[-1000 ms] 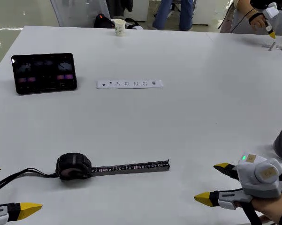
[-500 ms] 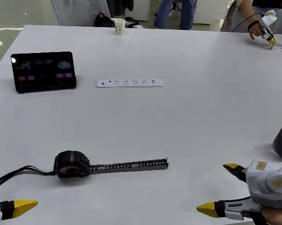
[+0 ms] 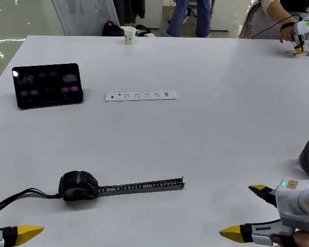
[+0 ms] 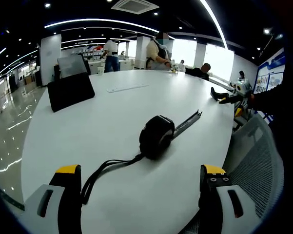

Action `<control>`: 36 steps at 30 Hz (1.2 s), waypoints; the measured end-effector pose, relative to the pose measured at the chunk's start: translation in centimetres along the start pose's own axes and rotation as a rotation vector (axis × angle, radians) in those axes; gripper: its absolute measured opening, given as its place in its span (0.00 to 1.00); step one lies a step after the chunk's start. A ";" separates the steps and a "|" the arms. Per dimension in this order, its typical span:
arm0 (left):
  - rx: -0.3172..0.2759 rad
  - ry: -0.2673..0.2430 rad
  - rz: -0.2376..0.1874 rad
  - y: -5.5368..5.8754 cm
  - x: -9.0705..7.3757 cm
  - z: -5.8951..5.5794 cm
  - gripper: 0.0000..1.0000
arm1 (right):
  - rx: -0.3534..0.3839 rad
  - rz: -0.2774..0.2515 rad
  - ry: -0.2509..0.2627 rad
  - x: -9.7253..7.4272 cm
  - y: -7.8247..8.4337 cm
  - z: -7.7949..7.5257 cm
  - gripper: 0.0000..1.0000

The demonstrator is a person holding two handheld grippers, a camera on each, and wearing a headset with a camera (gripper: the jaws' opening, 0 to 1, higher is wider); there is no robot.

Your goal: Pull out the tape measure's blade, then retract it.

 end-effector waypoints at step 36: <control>-0.071 -0.071 0.034 -0.6 3.9 -3.9 0.99 | -0.116 0.048 -0.083 0.7 -0.8 0.0 0.99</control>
Point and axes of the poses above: the centre of the closed fingertips' face, and the gripper's own axes: x roughly forward along the fingers, z roughly to its left, y roughly out of its underside, the point moved 1 cm from there along -x, roughly backward along the fingers, and after that the axes turned 8 degrees about -z, right-handed, at the moved point
